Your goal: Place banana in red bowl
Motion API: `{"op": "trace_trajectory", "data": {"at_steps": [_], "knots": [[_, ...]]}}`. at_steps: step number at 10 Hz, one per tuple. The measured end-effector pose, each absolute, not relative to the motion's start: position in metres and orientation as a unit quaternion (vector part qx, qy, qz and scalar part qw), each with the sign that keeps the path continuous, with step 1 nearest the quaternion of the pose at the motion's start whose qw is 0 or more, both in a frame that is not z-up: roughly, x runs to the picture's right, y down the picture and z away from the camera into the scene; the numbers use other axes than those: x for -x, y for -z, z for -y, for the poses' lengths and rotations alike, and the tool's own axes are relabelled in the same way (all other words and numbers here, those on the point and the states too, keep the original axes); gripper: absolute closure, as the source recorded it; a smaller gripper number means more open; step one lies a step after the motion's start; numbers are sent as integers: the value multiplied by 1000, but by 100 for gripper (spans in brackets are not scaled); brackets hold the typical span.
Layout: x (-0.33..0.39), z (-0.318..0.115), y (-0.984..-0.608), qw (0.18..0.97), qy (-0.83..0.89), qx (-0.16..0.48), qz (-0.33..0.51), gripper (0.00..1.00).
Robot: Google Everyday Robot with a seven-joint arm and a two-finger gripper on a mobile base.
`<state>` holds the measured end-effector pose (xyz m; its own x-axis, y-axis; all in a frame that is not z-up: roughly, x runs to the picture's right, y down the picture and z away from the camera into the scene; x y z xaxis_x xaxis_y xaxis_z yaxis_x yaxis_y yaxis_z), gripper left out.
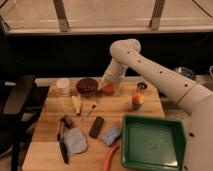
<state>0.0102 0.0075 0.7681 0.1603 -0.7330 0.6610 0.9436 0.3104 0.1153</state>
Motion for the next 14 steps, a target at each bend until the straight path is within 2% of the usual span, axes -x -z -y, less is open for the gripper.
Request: {"op": "trace_trajectory", "data": {"at_steps": [6,12,14], "knots": [[66,-23,-835,696,617,120,348,39],[105,-55,-870,662,636,112,380,39],[116,-59,-871,654,639,108,390,39]]}}
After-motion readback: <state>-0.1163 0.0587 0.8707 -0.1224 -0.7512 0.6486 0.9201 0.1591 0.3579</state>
